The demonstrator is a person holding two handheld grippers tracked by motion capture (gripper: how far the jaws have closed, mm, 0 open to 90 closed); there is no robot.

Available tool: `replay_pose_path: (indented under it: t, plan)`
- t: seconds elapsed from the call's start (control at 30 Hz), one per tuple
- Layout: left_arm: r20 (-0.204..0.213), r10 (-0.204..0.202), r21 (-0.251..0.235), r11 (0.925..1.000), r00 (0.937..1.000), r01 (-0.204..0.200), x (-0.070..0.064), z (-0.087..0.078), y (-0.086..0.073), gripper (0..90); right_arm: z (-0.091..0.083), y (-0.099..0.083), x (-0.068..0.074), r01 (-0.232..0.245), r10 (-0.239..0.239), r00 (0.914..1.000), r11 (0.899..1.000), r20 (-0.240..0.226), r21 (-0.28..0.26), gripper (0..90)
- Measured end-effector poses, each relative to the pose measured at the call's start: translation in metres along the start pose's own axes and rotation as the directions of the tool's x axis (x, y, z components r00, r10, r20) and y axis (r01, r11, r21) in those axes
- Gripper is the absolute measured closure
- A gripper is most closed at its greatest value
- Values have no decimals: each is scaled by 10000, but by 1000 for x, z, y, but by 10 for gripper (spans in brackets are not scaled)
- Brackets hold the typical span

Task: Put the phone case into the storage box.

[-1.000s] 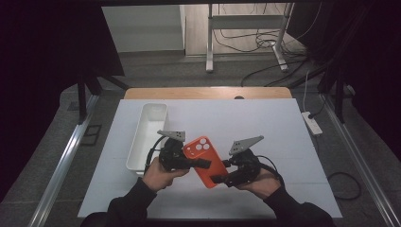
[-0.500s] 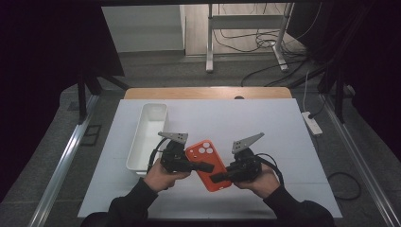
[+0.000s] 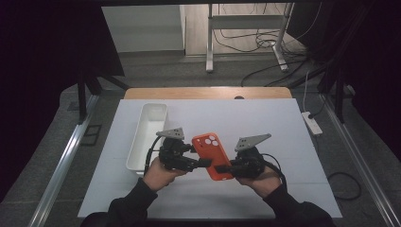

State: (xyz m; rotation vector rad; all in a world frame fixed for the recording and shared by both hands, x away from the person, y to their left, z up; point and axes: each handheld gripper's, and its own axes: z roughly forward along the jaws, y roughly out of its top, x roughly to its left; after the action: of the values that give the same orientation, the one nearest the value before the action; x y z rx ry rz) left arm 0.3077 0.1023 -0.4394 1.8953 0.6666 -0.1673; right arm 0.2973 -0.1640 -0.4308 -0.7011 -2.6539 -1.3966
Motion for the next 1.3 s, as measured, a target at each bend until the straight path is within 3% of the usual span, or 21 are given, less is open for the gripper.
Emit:
replay_pose_path:
  t: [0.13,0.2,0.33,0.47,0.5,0.53,0.7,0.93,1.07,1.3]
  plan:
    - [-987,35,60,10000,9951,-30,-1,-2,1,157,-3,0,1,127,-108,9975,9995,702,-273,857]
    - [-1658,159,140,9998,9860,-138,-3,-2,0,133,-5,0,2,253,-206,9935,9988,1118,-408,857]
    - [-2343,280,279,9994,9718,-220,-4,-1,-1,115,-6,0,3,432,-334,9849,9976,1701,-539,857]
    - [-2746,367,433,9987,9609,-258,-6,1,-2,113,-6,-1,3,422,-275,9760,9971,2162,-635,856]
    - [-2971,301,450,9988,9544,-175,-7,2,-2,118,-5,-1,3,423,-266,9744,9969,2234,-659,856]
    - [-3057,280,461,9988,9517,-146,-7,2,-2,136,-5,-1,4,447,-259,9720,9961,2334,-757,856]
    - [-3002,362,471,9986,9532,-231,-9,3,-4,241,-4,-2,5,474,-235,9647,9952,2625,-851,856]
    - [-2631,444,305,9988,9638,-377,-17,7,-2,513,1,-2,8,511,-255,9576,9953,2869,-820,856]
    - [-2303,201,152,9997,9729,-171,-17,6,-1,612,2,-2,10,589,-315,9549,9947,2953,-846,855]
    - [-2210,-185,1,9998,9751,190,-16,7,1,736,4,-2,13,649,-344,9535,9936,2994,-928,855]
